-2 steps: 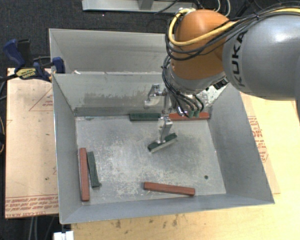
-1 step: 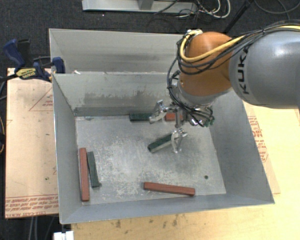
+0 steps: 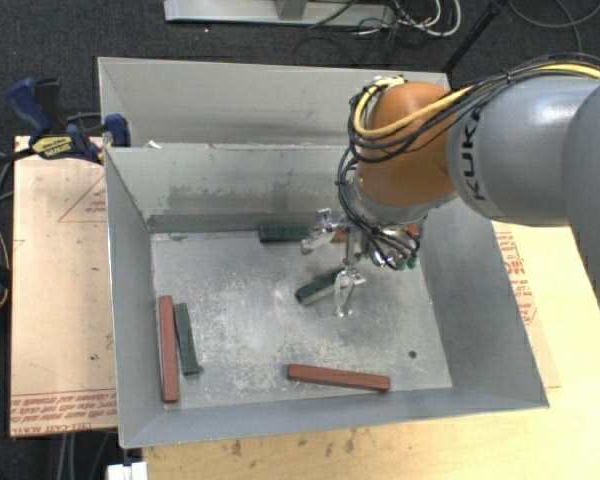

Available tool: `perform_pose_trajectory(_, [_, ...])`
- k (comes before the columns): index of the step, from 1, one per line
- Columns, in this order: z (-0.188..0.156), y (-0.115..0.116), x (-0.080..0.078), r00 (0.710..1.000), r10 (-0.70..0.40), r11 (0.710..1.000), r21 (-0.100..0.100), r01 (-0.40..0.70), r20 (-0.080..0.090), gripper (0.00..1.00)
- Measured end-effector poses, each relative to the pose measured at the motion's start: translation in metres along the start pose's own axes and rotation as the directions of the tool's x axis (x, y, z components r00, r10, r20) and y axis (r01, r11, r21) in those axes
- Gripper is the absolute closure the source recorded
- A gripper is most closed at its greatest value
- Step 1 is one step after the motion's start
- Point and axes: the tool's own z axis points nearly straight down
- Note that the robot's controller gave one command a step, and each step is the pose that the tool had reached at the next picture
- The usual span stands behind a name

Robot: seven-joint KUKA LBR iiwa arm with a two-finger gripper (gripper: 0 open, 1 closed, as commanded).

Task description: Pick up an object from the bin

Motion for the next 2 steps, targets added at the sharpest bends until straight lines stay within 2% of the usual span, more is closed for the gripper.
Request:
perform_pose_trajectory(1, [0.0381, -0.0085, -0.0034, 0.972, -0.235, 0.972, 0.004, 0.235, 0.016, 1.0])
perform_pose_trajectory(2, [0.0381, -0.0086, -0.0034, 0.972, -0.235, 0.972, 0.004, 0.235, 0.016, 1.0])
